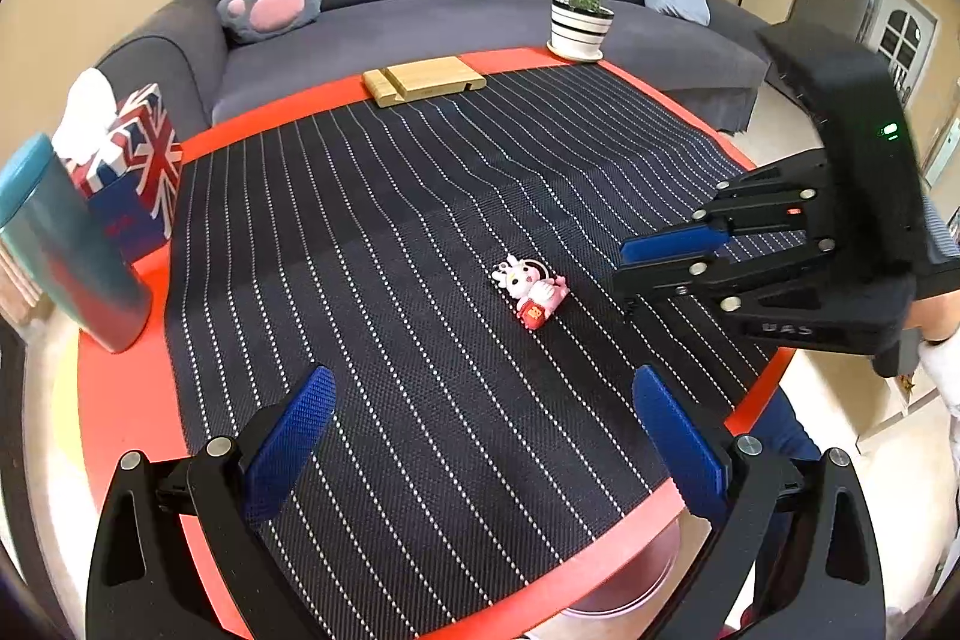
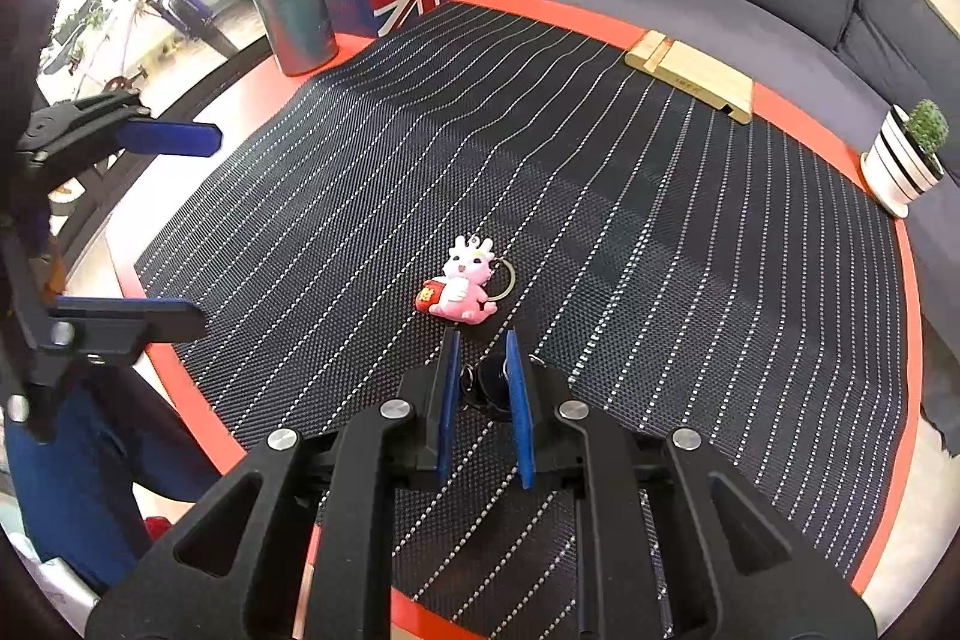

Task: Collect trash
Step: 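Grasp the pink rabbit with the left gripper while the right gripper holds the black pouch, then carry the keychain over the pink bin and open both grippers to drop it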

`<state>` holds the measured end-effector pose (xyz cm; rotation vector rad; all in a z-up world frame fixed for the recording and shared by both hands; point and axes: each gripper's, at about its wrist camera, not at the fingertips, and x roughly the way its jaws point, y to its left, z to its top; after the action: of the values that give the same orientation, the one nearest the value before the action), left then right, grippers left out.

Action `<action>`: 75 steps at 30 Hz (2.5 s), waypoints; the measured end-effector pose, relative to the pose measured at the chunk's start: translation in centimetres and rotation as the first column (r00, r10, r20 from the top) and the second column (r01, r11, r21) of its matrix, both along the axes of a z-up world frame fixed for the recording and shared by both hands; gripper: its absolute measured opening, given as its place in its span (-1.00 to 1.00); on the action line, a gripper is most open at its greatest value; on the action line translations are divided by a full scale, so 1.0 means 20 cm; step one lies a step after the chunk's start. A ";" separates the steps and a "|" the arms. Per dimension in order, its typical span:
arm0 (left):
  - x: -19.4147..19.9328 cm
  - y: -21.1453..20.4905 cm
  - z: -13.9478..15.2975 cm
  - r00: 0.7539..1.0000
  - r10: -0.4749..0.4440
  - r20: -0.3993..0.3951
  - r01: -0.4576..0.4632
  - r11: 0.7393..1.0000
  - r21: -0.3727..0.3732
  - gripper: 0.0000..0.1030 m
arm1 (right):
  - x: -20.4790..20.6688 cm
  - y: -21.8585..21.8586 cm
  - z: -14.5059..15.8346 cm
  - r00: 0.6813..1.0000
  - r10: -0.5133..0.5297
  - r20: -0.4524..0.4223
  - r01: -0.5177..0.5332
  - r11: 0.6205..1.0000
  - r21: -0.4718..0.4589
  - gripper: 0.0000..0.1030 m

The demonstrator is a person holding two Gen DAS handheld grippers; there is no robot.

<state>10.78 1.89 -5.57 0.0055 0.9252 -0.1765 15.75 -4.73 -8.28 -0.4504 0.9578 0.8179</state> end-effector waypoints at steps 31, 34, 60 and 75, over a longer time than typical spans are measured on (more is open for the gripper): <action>0.43 -0.22 -0.29 0.983 -0.125 -0.137 0.135 0.989 0.064 0.64 | 0.01 -0.24 0.14 0.998 -0.057 -0.001 0.057 0.998 -0.017 -0.71; 0.43 -0.22 -0.31 0.981 -0.123 -0.147 0.135 0.988 0.071 0.49 | 0.02 -0.25 0.13 0.998 -0.059 -0.004 0.059 0.998 -0.015 -0.71; 0.24 -0.20 -0.10 0.992 -0.118 -0.053 0.121 0.990 0.065 -0.11 | -0.07 -0.25 0.21 0.998 -0.052 0.027 0.051 0.997 0.054 -0.71; -0.16 -0.33 0.10 0.980 -0.191 0.048 0.189 0.981 0.052 -0.11 | -0.38 -0.29 0.32 0.997 0.000 0.080 -0.009 0.994 0.113 -0.71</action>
<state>7.56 -4.64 -3.49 0.1424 0.8754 -0.3300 8.13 -10.52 -1.92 -0.3845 0.8320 0.8479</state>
